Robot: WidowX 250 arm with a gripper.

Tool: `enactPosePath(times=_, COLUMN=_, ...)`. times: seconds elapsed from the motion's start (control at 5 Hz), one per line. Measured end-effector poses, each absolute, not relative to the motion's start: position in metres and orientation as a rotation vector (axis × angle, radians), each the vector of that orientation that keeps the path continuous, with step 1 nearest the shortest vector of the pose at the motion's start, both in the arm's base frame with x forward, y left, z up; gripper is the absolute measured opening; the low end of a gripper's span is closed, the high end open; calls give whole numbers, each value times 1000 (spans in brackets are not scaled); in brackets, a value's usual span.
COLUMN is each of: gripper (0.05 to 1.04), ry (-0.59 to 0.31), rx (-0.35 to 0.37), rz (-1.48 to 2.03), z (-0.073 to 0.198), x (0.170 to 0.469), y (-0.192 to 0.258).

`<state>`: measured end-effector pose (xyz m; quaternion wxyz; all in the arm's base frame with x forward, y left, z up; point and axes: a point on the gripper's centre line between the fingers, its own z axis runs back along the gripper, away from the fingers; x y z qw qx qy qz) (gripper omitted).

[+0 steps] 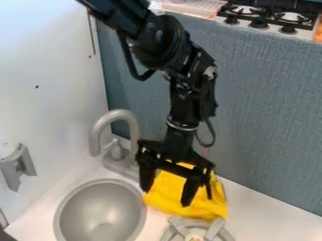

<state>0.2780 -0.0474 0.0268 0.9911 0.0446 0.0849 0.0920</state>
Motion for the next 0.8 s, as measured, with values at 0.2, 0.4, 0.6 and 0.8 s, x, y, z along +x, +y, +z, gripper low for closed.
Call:
enactPosePath(times=0.2, gripper=1007, ry=126, rx=113, rz=165, z=14, x=293, y=-44)
enactPosePath(times=0.4, gripper=1007, ry=26, rx=164, rz=94, z=-3, x=316, y=-36)
enactPosePath(times=0.6, gripper=1007, ry=6, rx=165, rz=76, z=-19, x=333, y=-33)
enactPosePath(times=0.8, gripper=1007, ry=19, rx=153, rz=77, z=-33, x=347, y=-30)
